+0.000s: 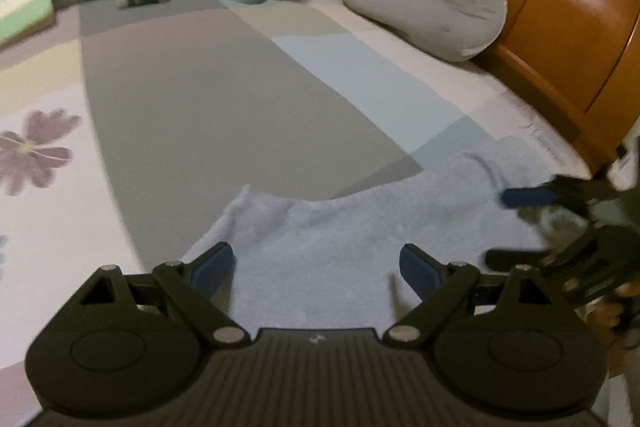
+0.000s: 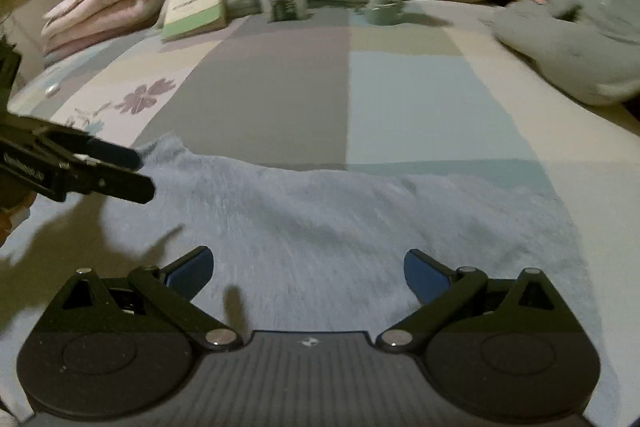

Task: Fold clothes

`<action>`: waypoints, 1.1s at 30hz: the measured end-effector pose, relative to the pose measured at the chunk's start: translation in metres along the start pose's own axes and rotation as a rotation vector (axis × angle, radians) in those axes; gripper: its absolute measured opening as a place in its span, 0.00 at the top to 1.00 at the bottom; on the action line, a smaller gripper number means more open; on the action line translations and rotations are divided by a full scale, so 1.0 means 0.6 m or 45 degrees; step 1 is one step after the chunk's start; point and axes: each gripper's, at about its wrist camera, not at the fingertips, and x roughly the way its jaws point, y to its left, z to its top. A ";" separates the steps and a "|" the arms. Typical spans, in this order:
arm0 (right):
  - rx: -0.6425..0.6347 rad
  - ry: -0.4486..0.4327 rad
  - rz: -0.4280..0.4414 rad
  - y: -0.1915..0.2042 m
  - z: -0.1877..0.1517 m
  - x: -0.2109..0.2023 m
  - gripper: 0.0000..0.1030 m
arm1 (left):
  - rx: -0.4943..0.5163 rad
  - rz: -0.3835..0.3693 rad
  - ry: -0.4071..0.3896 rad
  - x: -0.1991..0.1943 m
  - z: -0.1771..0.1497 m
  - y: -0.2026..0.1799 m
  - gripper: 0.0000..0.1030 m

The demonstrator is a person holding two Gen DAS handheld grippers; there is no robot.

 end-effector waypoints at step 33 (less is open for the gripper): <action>-0.131 0.155 -0.063 0.192 -0.111 -0.049 0.00 | 0.059 0.323 -0.016 -0.164 -0.289 -0.096 0.08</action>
